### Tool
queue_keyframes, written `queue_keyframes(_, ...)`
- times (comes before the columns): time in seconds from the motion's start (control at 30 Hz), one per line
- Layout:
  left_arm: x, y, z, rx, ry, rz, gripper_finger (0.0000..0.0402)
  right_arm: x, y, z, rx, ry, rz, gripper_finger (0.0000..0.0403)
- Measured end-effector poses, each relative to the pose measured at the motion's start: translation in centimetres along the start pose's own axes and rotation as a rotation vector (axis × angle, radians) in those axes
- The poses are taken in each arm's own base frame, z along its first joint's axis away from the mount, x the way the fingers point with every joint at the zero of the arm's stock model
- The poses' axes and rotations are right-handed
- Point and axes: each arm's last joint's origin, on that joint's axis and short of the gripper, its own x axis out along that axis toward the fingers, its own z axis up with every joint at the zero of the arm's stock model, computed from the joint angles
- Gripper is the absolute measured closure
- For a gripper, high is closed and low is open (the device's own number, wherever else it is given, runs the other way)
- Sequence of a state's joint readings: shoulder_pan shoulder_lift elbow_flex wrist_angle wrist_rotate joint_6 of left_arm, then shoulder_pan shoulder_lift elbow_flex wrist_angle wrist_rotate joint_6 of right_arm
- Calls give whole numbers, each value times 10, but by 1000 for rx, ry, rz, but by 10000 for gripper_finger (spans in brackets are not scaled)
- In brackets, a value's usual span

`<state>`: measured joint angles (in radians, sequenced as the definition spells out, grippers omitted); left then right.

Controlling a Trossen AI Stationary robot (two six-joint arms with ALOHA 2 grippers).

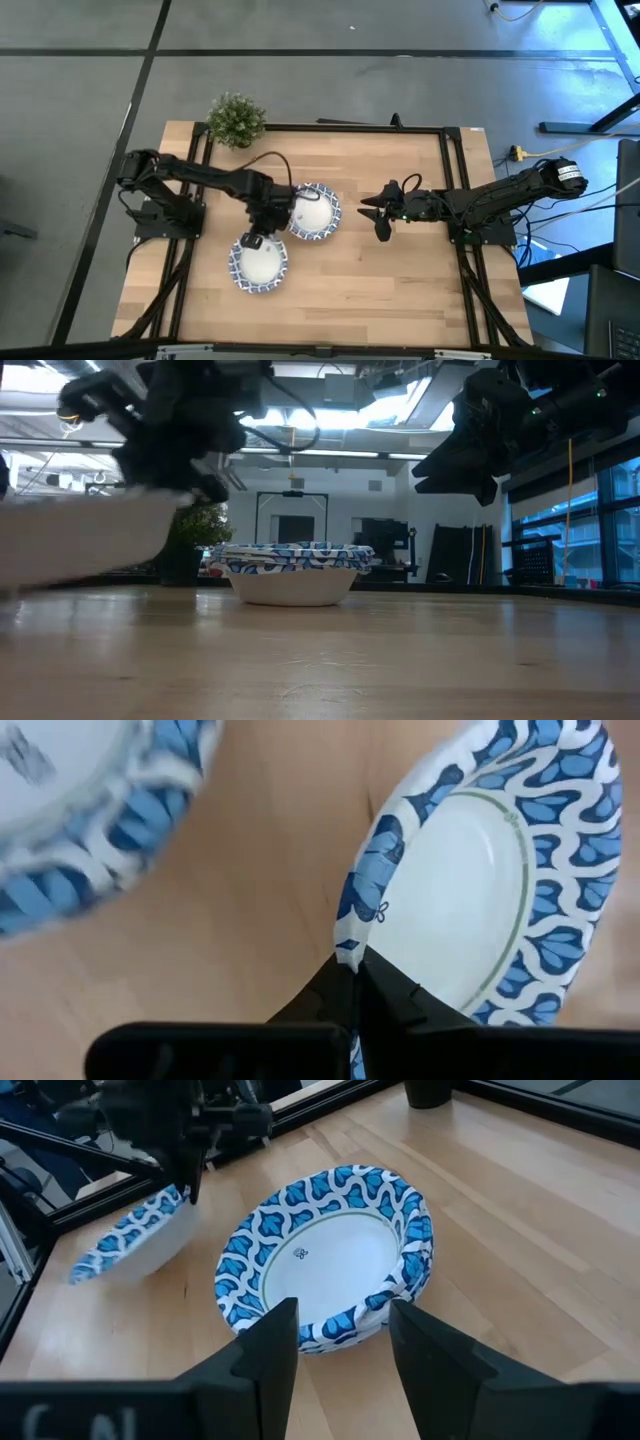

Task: Nest bowls inside each other
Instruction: Stack the white patterned bowl on top of the right white patterned bowl

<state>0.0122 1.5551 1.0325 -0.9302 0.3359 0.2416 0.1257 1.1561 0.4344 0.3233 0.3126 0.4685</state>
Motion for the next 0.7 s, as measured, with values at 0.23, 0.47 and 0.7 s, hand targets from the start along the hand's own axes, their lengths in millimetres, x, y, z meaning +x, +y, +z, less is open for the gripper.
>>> queue_keyframes(0.23,-29,17,13,23,-130,-22,401,0,0,0,-1,2,-2,243)
queue_keyframes(0.47,-63,45,25,-2,-287,113,401,0,0,0,-2,2,-2,243)
queue_keyframes(0.7,-89,75,28,-178,-481,168,401,0,0,0,-2,3,-2,243)
